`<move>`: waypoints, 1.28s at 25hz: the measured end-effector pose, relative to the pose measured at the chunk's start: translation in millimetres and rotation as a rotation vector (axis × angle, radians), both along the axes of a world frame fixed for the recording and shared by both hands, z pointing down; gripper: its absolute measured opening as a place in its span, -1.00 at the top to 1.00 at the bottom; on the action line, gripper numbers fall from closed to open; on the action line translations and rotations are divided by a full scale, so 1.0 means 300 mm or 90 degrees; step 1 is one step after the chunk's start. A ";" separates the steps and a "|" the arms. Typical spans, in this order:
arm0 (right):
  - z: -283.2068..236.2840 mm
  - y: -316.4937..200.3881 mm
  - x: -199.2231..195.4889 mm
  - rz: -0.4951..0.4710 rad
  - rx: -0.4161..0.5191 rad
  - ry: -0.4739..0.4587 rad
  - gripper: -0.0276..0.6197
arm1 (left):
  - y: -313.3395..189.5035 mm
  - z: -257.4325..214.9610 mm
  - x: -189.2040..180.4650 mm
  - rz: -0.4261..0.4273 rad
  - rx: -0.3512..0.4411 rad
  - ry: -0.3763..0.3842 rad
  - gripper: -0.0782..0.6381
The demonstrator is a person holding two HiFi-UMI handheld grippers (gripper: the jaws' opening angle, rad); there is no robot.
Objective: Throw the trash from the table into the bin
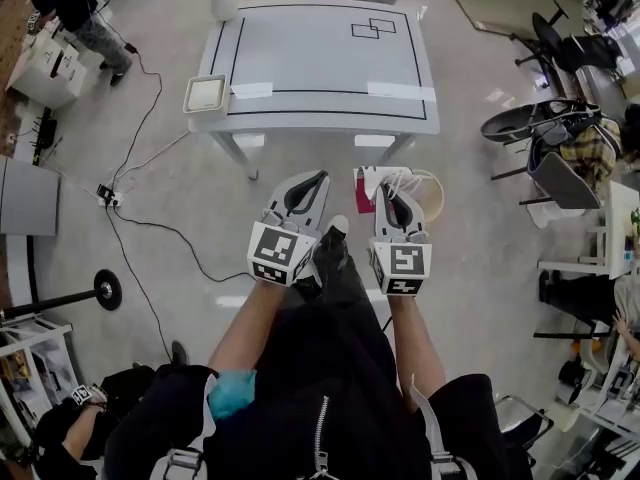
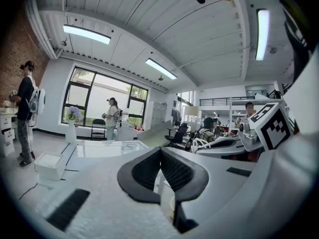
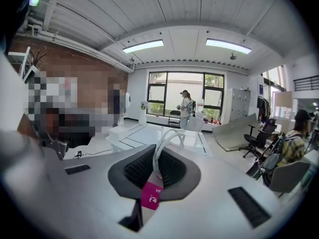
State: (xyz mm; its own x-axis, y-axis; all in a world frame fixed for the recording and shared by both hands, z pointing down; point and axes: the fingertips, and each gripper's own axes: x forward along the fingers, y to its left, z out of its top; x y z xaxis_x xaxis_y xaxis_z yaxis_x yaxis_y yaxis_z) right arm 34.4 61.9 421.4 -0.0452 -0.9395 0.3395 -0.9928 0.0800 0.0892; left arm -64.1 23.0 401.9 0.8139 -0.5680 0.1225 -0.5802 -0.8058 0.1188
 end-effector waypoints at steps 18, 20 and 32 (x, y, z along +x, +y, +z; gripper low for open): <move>0.009 0.250 0.484 0.119 -0.005 0.005 0.87 | 0.213 0.010 0.484 0.113 -0.009 -0.002 0.76; 0.013 0.268 0.566 0.120 -0.005 0.001 0.87 | 0.243 0.020 0.571 0.119 -0.010 -0.005 0.76; 0.062 0.292 1.034 0.041 -0.014 -0.008 0.87 | 0.325 0.066 1.075 0.071 -0.020 -0.036 0.76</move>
